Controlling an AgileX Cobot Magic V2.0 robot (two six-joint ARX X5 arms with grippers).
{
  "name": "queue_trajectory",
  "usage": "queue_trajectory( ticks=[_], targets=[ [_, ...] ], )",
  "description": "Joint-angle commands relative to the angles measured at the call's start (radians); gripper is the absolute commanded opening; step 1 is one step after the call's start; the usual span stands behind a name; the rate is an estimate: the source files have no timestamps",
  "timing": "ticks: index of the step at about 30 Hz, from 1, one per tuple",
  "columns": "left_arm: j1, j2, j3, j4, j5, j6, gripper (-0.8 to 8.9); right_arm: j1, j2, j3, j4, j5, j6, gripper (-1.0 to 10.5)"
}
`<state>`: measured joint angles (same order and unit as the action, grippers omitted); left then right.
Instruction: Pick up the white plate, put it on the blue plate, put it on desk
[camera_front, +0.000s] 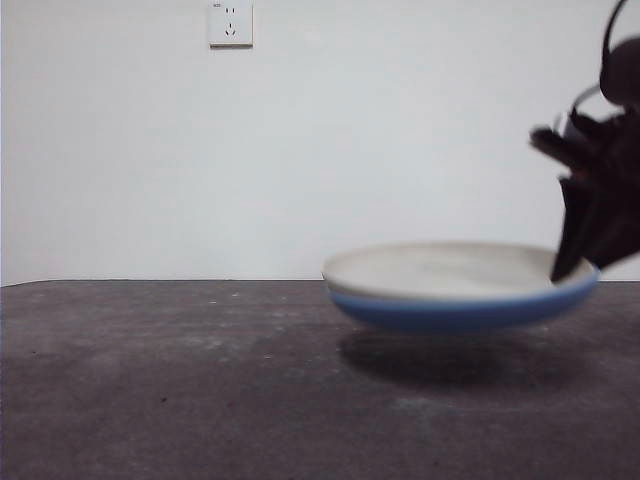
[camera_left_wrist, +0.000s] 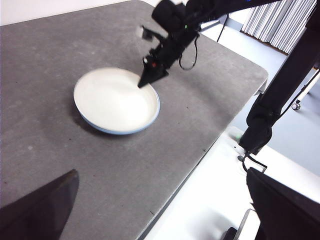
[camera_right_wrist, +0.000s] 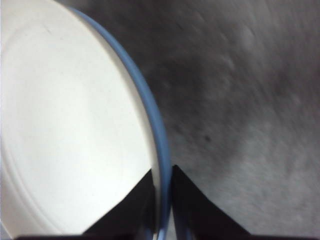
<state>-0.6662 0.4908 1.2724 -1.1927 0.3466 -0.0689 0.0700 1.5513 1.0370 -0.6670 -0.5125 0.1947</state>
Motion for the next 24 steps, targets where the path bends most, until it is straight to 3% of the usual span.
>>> queue_trajectory(
  ticks=[1,12,15,24],
  targets=[
    [-0.007,0.004,0.011,0.012,0.001,0.013,6.8,0.029,0.003,0.05,-0.032,-0.011,0.011,0.1],
    [-0.007,0.004,0.011,0.018,0.001,0.077,6.8,0.213,0.018,0.065,0.002,0.001,0.114,0.1],
    [-0.007,0.004,0.011,0.027,0.001,0.087,6.8,0.256,0.035,0.065,0.02,0.047,0.126,0.0],
    [-0.007,0.005,0.011,0.041,0.001,0.087,6.8,0.277,0.158,0.065,0.064,0.038,0.143,0.1]
  ],
)
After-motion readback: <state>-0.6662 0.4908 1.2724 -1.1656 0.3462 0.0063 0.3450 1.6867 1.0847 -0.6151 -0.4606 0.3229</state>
